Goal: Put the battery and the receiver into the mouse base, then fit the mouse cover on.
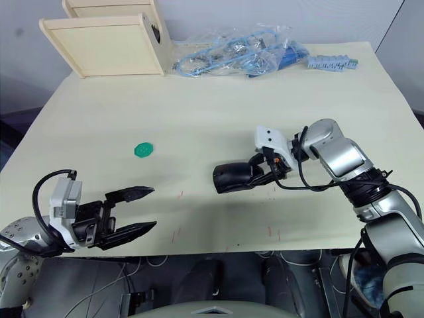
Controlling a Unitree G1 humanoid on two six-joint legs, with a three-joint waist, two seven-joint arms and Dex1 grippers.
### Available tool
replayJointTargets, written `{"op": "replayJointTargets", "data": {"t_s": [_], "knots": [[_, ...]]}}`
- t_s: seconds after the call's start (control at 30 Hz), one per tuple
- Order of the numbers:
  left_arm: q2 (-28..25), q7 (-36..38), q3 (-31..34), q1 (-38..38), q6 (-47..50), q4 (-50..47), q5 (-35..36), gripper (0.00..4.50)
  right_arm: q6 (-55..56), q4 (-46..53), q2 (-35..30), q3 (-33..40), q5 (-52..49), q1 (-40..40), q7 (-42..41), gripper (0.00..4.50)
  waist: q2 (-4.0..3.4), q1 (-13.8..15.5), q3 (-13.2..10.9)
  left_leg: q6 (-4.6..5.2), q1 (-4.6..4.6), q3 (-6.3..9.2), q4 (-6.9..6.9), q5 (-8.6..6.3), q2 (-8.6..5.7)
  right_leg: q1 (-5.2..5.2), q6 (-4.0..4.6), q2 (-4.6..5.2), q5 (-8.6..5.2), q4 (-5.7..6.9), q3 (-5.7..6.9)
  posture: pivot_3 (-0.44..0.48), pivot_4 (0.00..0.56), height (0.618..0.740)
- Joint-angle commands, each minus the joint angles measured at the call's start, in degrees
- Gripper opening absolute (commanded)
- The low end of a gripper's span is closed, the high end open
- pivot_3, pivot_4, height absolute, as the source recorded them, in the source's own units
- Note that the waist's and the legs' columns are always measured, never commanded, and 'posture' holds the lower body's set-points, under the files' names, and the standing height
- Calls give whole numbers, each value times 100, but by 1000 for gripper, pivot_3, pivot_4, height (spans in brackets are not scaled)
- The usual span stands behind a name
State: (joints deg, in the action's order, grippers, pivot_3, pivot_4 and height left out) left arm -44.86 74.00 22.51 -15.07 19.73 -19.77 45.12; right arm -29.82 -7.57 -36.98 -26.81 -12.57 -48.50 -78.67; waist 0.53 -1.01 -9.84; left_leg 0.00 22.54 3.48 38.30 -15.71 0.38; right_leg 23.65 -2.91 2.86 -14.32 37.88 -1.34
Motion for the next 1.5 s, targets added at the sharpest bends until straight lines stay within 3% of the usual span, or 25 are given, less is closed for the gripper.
{"op": "replayJointTargets", "data": {"t_s": [0.03,0.93,1.5], "knots": [[-35,14,210,-95,-31,-214,91,4500,183,-151,86,33,140,-192,-166,2299,0,-1,0,0,0,0,0,0,0,0,1,-1,0,1,2,0,150,740],[61,-30,234,-297,-92,-307,94,4500,1004,-1466,545,-22,1002,-659,-879,2299,-1,-4,-1,-1,-1,-3,1,1,-1,0,2,0,2,4,6,0,150,740],[164,-65,230,-438,-130,-398,68,4500,954,-1552,742,-75,1275,-651,-916,2299,-2,-3,-1,-2,-2,-4,1,1,-1,-1,4,-1,2,6,7,0,150,740]]}}
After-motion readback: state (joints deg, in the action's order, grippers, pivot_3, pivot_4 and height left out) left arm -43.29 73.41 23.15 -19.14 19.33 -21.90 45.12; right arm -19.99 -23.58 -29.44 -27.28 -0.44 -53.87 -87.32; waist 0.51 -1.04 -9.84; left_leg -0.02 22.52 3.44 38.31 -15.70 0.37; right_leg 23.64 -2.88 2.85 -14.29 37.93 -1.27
